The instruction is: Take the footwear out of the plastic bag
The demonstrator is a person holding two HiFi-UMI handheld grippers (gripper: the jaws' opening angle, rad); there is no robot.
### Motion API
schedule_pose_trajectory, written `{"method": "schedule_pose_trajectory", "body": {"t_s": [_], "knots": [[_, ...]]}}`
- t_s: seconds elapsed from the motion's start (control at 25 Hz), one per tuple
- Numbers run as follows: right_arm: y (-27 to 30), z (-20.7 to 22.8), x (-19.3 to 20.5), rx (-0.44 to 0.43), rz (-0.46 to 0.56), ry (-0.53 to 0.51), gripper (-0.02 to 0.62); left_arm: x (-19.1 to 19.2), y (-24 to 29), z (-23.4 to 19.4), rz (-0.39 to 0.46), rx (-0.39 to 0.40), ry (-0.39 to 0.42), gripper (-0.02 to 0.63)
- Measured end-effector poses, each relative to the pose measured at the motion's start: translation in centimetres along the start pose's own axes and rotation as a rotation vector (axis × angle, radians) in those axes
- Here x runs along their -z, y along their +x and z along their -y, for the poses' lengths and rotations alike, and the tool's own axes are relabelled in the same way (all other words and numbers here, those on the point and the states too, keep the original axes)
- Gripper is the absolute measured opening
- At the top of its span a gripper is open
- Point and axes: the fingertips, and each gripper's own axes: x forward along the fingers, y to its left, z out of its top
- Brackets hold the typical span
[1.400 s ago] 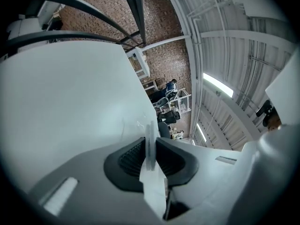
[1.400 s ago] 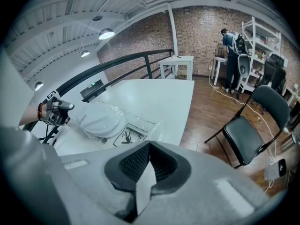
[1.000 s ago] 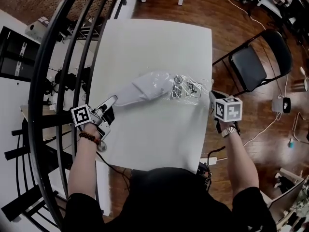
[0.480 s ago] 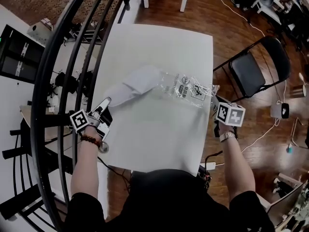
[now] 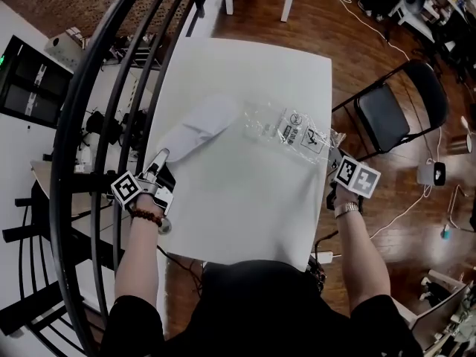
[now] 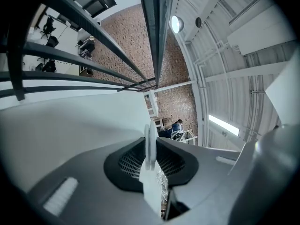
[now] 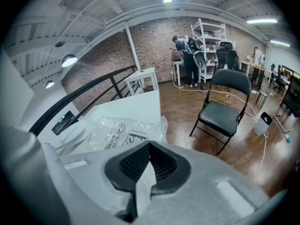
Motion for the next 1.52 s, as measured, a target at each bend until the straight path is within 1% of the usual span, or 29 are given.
{"method": "schedule_pose_trajectory", "body": {"t_s": [0.16, 0.32, 0.4, 0.48, 0.56, 0.6, 0.68, 0.76, 0.8, 0.84, 0.92, 1.0, 1.04, 1.08, 1.16, 1.24, 1.36, 1.52], "knots": [[0.0, 0.0, 0.4, 0.020, 0.017, 0.047, -0.008, -0.3, -0.3, -0.5, 0.020, -0.003, 0.001, 0.081], [0.1, -0.7, 0.5, 0.013, 0.015, 0.066, -0.006, 0.0, -0.5, -2.2, 0.033, -0.067, 0.005, 0.083], [0.1, -1.1, 0.4, 0.012, 0.010, 0.057, -0.006, 0.2, -0.3, -1.4, 0.033, -0.074, 0.035, 0.083], [0.1, -1.2, 0.4, 0.014, 0.000, 0.035, -0.006, 0.4, -0.2, -1.2, 0.025, -0.102, 0.100, 0.086], [0.3, -1.3, 0.7, 0.014, -0.015, 0.002, -0.005, 0.5, -0.3, -1.8, 0.004, -0.167, 0.184, 0.091], [0.4, -1.4, 0.9, 0.014, -0.023, -0.019, 0.006, 0.7, -0.3, -2.1, -0.013, -0.200, 0.231, 0.095], [0.4, -1.7, 1.3, 0.014, -0.039, -0.061, 0.058, 1.3, -0.6, -2.5, -0.054, -0.268, 0.326, 0.111], [0.2, -1.8, 1.4, 0.017, -0.050, -0.100, 0.074, 1.7, -0.8, -3.1, -0.103, -0.350, 0.428, 0.133], [0.2, -1.7, 1.4, 0.023, -0.053, -0.119, 0.085, 1.9, -0.9, -3.4, -0.133, -0.400, 0.493, 0.146], [0.1, -1.5, 1.4, 0.030, -0.056, -0.137, 0.094, 2.1, -1.0, -3.7, -0.167, -0.452, 0.570, 0.188], [0.0, -1.3, 1.4, 0.045, -0.058, -0.171, 0.112, 2.2, -1.1, -3.8, -0.226, -0.543, 0.739, 0.212], [-0.1, -1.4, 1.5, 0.061, -0.057, -0.203, 0.127, 1.9, -1.2, -3.6, -0.258, -0.598, 0.872, 0.237], [-0.2, -1.4, 1.6, 0.068, -0.056, -0.218, 0.131, 1.8, -1.1, -3.3, -0.265, -0.613, 0.921, 0.241], [-0.3, -1.5, 1.6, 0.073, -0.055, -0.229, 0.133, 1.7, -1.1, -3.0, -0.269, -0.620, 0.955, 0.245], [-0.5, -1.8, 1.6, 0.071, -0.050, -0.247, 0.135, 1.7, -0.9, -2.6, -0.273, -0.623, 0.992, 0.249], [-0.5, -2.3, 1.5, 0.052, -0.042, -0.265, 0.135, 1.9, -0.7, -2.3, -0.276, -0.617, 1.009, 0.249], [-1.0, -2.9, 1.3, 0.048, -0.031, -0.306, 0.135, 2.7, -0.7, -1.5, -0.274, -0.605, 1.035, 0.243], [-1.5, -4.3, 1.6, 0.006, -0.020, -0.358, 0.135, 4.4, -0.9, -0.2, -0.260, -0.585, 1.052, 0.227]]}}
